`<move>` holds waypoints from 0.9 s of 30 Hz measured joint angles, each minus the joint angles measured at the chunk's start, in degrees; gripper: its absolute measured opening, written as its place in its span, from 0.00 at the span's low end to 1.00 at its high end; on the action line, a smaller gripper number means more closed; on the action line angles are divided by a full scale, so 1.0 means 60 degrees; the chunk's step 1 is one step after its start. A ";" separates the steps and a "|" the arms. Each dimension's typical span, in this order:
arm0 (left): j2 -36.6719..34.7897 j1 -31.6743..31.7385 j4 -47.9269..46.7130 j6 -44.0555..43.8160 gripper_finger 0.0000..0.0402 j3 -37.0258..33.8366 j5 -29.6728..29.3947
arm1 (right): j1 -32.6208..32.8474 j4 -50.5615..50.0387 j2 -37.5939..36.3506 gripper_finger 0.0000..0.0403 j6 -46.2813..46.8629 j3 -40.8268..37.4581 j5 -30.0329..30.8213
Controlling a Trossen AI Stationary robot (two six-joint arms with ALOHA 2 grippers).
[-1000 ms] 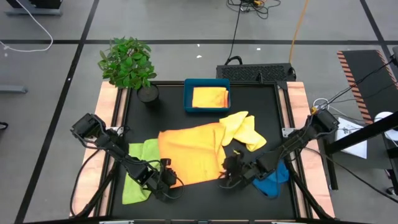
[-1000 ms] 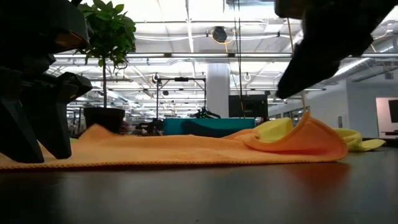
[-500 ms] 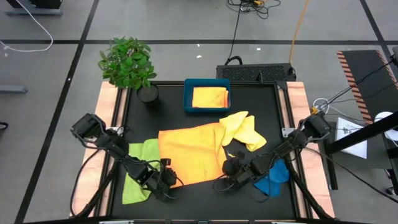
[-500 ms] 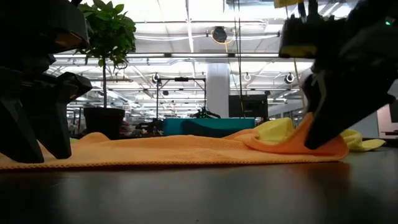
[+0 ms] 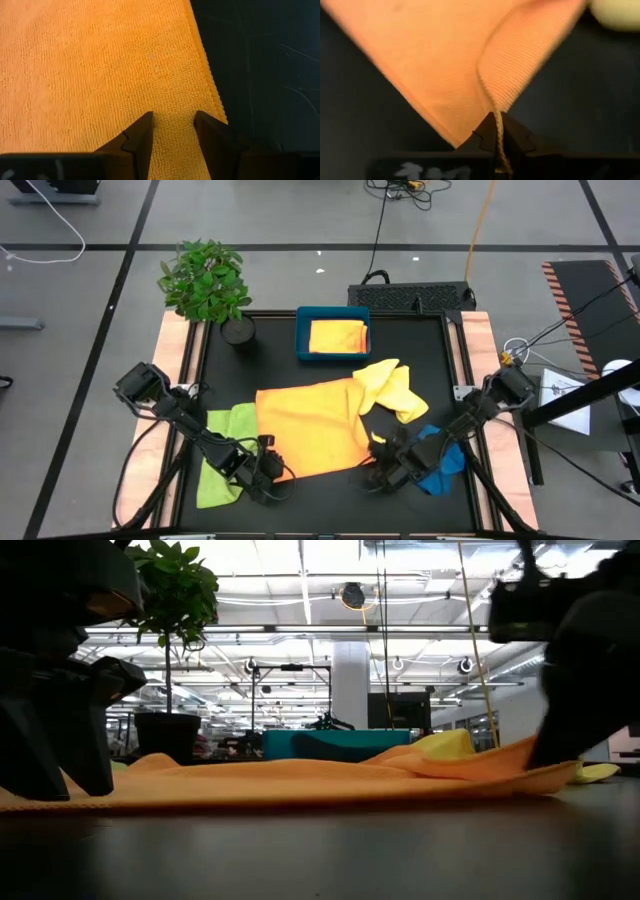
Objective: Fold microfiber towels
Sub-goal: Fold the orange microfiber towel
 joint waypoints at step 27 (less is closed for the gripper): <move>-0.0016 -0.0643 0.0016 0.0015 0.38 0.0020 0.1700 | 0.1806 0.0484 -0.0651 0.02 0.3295 -0.0477 -0.1111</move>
